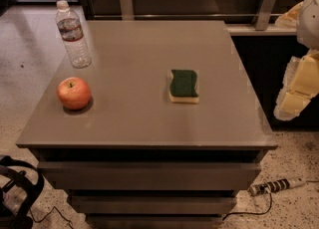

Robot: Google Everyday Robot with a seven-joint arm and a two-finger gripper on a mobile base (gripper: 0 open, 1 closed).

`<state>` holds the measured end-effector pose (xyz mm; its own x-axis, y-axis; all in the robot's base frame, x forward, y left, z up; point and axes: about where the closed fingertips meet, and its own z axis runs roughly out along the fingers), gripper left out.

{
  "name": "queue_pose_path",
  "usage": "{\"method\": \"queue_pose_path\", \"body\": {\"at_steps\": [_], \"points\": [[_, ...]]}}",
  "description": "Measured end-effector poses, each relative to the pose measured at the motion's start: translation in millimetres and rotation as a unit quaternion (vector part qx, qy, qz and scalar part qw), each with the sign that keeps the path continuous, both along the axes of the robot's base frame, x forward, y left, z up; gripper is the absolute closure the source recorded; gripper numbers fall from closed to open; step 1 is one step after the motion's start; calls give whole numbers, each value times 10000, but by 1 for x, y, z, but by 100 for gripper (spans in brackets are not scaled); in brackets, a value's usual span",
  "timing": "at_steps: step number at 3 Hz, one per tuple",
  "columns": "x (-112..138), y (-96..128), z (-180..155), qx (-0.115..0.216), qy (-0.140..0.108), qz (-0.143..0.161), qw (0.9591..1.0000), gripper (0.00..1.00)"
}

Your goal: Pick water bottle

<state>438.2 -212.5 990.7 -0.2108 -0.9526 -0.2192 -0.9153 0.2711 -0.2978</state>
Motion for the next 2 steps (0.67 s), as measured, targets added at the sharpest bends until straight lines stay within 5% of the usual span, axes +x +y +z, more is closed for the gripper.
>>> {"method": "queue_pose_path", "body": {"at_steps": [2], "points": [[4, -1, -1, 305, -34, 87, 9995, 0]]}}
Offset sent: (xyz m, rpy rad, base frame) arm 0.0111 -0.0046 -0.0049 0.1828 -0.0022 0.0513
